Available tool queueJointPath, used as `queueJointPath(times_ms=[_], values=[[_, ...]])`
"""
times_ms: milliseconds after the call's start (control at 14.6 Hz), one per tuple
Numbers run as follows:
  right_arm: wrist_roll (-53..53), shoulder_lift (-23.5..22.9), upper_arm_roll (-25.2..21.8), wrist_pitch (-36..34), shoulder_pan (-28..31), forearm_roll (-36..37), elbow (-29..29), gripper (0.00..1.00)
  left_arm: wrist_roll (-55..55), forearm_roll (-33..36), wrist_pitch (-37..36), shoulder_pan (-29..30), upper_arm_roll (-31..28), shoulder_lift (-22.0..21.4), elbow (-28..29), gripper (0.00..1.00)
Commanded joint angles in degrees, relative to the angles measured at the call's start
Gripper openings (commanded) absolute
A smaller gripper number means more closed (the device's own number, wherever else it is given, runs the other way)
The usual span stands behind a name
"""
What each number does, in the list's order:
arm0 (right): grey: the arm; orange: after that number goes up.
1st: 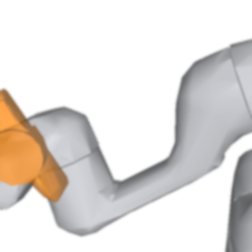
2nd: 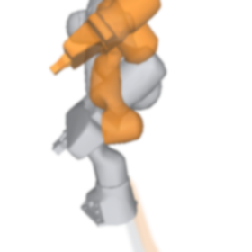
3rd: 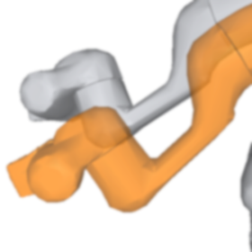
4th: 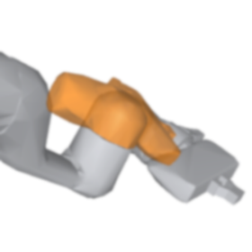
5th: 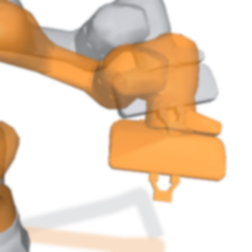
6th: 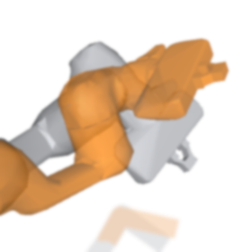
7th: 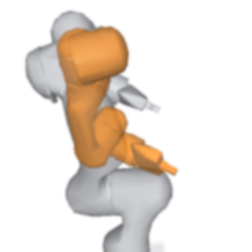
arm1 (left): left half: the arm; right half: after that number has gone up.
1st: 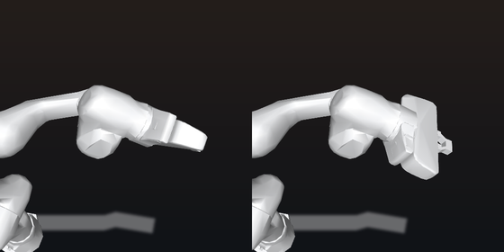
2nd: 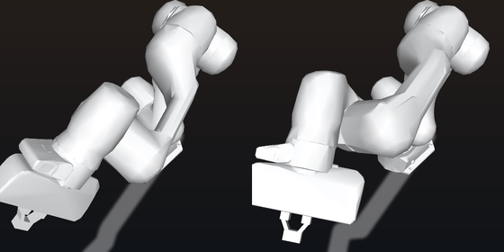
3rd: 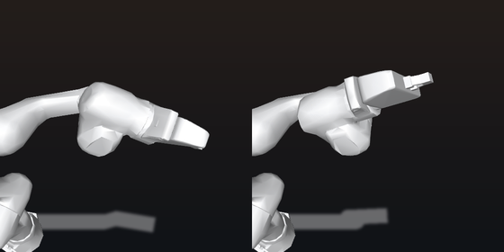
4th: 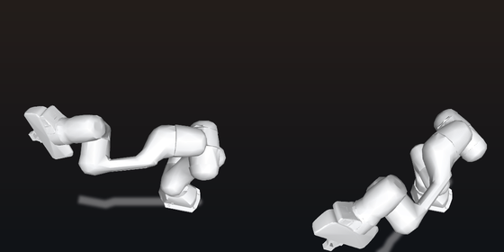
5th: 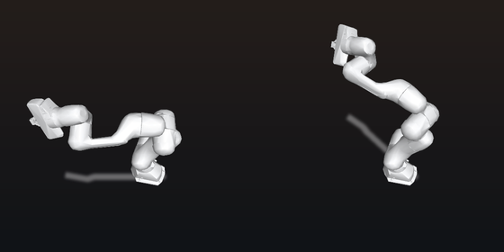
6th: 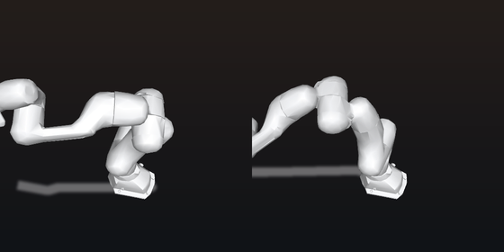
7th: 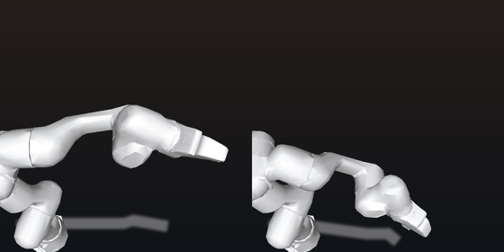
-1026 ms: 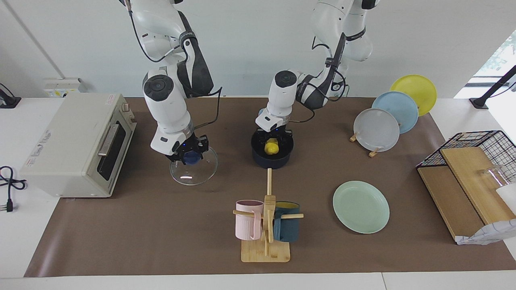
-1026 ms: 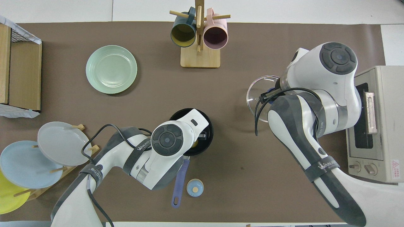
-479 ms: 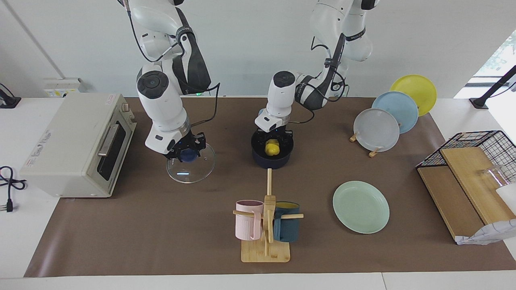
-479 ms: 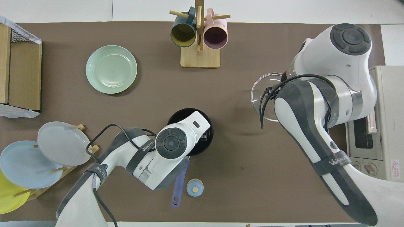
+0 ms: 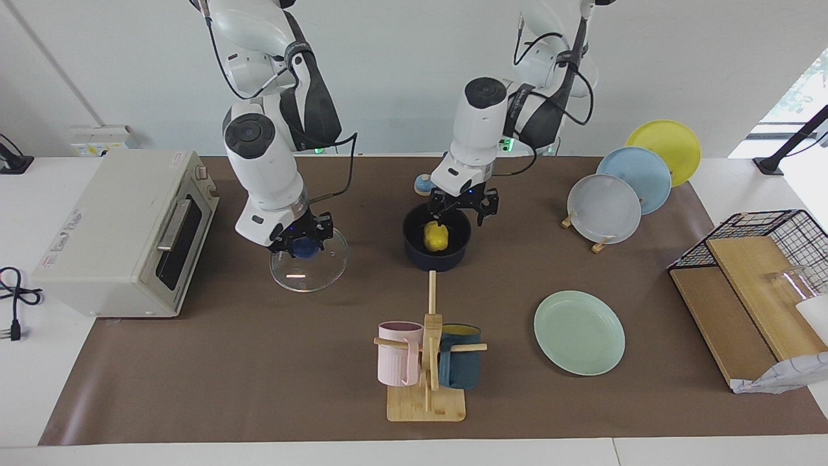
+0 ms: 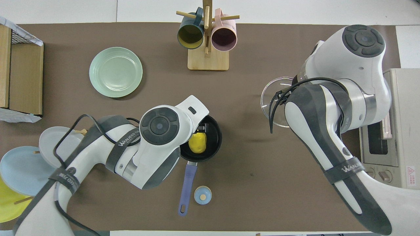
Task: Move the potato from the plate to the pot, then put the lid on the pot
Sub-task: 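Release the potato into the saucepan with the left gripper, then withdraw the left gripper while the right gripper carries the lid over the saucepan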
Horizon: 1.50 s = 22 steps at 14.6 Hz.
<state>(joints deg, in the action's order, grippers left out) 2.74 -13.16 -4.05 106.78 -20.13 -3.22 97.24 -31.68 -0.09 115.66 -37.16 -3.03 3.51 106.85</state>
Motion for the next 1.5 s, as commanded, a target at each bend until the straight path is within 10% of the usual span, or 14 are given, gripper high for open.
queueJointPath(times_ms=[0,479,1436], values=[[11.20,1.74,0.28,-0.96,-6.39,0.85,-0.65,0.00,7.12,-1.49,-8.84,7.50,-0.13,-4.46,-3.91,1.00],[24.33,3.75,0.28,8.60,-16.17,0.85,5.32,0.00,37.18,-3.69,-22.94,29.41,-0.05,-4.65,-12.28,1.00],[36.81,-1.16,0.36,15.99,-26.46,6.04,5.94,0.00,35.46,-0.43,-34.80,32.31,2.23,-5.53,-18.08,1.00]])
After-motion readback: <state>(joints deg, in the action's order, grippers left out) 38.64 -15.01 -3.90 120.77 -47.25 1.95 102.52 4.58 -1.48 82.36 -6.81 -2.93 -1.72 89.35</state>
